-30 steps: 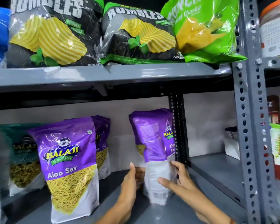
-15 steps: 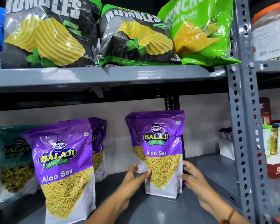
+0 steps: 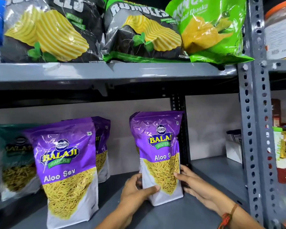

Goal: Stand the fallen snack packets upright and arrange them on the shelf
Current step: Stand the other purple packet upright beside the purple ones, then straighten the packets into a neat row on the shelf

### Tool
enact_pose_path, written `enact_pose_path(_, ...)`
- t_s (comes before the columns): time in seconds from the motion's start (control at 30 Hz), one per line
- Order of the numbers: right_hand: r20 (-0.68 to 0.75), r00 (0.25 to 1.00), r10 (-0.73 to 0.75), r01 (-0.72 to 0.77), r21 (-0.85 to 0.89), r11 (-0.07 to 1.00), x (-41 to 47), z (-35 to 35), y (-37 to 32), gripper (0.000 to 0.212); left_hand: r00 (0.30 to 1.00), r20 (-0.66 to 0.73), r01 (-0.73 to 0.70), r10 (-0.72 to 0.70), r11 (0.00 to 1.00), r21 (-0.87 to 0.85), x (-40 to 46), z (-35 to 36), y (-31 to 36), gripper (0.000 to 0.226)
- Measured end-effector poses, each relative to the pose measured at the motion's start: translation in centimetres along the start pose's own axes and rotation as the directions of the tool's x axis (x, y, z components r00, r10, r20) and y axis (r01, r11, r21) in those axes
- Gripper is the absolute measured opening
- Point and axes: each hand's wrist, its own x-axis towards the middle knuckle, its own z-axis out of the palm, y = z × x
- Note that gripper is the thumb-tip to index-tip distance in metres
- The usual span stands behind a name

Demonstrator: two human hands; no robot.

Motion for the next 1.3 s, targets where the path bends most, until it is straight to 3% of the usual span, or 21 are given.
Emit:
enact_pose_path(0.17,-0.064,0.992,-0.106,0.105,-0.024,0.994,0.6,-1.3,-0.6,0.095,0.987,0.158,0.017,-0.003,0.996,-0.087,0.5,0.0,-0.3,0.091)
enact_pose_path(0.4,0.21,0.977,-0.038,0.053,-0.066,0.996,0.9,-1.2,-0.2,0.08,0.977,0.213,0.002,0.015,0.997,-0.079,1.4,0.4,-0.2,0.088)
enact_pose_path(0.7,0.147,0.988,-0.054,0.077,-0.157,0.985,-0.3,-0.8,0.4,0.082,0.958,0.283,-0.019,0.038,0.997,-0.071,-0.1,-1.1,-0.4,0.082)
enact_pose_path(0.9,0.157,0.98,-0.119,0.153,-0.226,0.962,-0.8,-0.6,0.2,0.122,0.967,0.255,0.002,0.016,0.997,-0.073,-1.0,-0.8,0.3,0.087)
enact_pose_path(1.0,-0.087,0.932,-0.352,0.309,-0.319,0.896,-1.3,0.4,-1.9,0.14,0.993,0.035,-0.111,0.111,0.994,0.012,-2.3,-1.3,1.9,0.097)
enact_pose_path(1.07,-0.203,0.797,-0.568,0.458,-0.41,0.789,-2.0,2.2,-4.0,0.128,0.939,-0.159,-0.289,0.305,0.95,0.116,-3.5,-2.7,3.4,0.093)
enact_pose_path(1.17,-0.224,0.606,-0.763,0.626,-0.458,0.631,-3.4,7.1,-6.1,0.098,0.685,-0.38,-0.498,0.621,0.781,0.378,-5.4,-7.0,5.0,0.061)
enact_pose_path(1.23,-0.152,0.581,-0.8,0.653,-0.5,0.569,-4.3,11.4,-6.3,0.087,0.537,-0.471,-0.491,0.7,0.713,0.5,-6.2,-10.6,5.0,0.062)
enact_pose_path(1.3,-0.033,0.64,-0.768,0.667,-0.471,0.576,-4.2,15.3,-5.5,0.086,0.498,-0.561,-0.443,0.662,0.75,0.491,-6.6,-14.2,4.3,0.081)
